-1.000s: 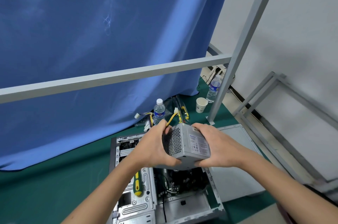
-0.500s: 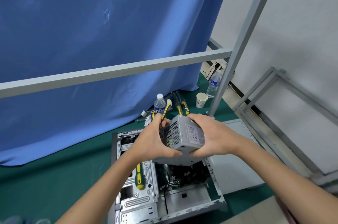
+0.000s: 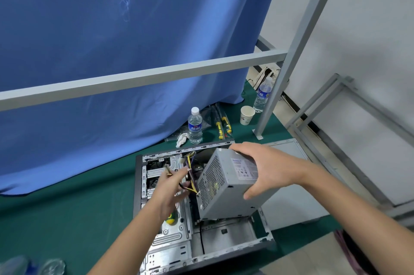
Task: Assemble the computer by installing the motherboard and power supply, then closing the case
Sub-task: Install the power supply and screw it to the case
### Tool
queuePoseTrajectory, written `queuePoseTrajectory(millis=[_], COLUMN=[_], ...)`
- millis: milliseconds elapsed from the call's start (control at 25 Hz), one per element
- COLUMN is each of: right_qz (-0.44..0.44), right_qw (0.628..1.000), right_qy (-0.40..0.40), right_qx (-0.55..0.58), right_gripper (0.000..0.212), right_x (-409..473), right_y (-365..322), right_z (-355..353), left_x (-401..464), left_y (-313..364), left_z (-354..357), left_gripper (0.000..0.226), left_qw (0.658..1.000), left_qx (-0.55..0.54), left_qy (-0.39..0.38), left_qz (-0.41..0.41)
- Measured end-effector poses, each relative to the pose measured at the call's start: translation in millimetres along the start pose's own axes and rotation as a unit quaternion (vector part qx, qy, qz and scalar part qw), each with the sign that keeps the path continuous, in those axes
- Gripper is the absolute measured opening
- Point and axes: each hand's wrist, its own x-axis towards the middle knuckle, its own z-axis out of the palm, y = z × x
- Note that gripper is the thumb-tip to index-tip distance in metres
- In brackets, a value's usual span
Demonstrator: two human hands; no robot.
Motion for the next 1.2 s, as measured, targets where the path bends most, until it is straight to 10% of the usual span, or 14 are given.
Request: queuePoseTrajectory(millis=[160, 400, 720, 1040, 1200], right_qz=[-0.014, 0.007, -0.017, 0.015, 0.032], right_qw=[1.0, 1.0, 0.997, 0.994, 0.995], right_qy=[-0.004, 0.004, -0.028, -0.059, -0.093], right_qx=[-0.02, 0.005, 0.068, 0.088, -0.03], right_gripper=[0.109, 0.118, 0.086, 0.117, 0.117], right_x=[1.8, 0.2, 9.5, 12.6, 19.3], right_y=[-3.7, 6.6, -2.6, -3.1, -3.5], right_z=[3.3, 6.6, -0.5, -8.1, -23.9], left_x=[-2.0, -7.9, -26.1, -34.6, -28.3], left_y=[16.9, 34.0, 31.4, 20.7, 14.2], left_z=[19.3, 24.1, 23.7, 20.9, 15.4], left_gripper=[0.025, 0.01, 0.1, 0.083, 0.087], left_qw=[0.974, 0.983, 0.9, 0.908, 0.95], left_qx=[-0.202, -0.041, 0.198, 0.146, -0.011], left_qy=[-0.099, -0.141, -0.312, -0.224, -0.217], left_qz=[-0.019, 0.107, 0.233, 0.321, 0.223])
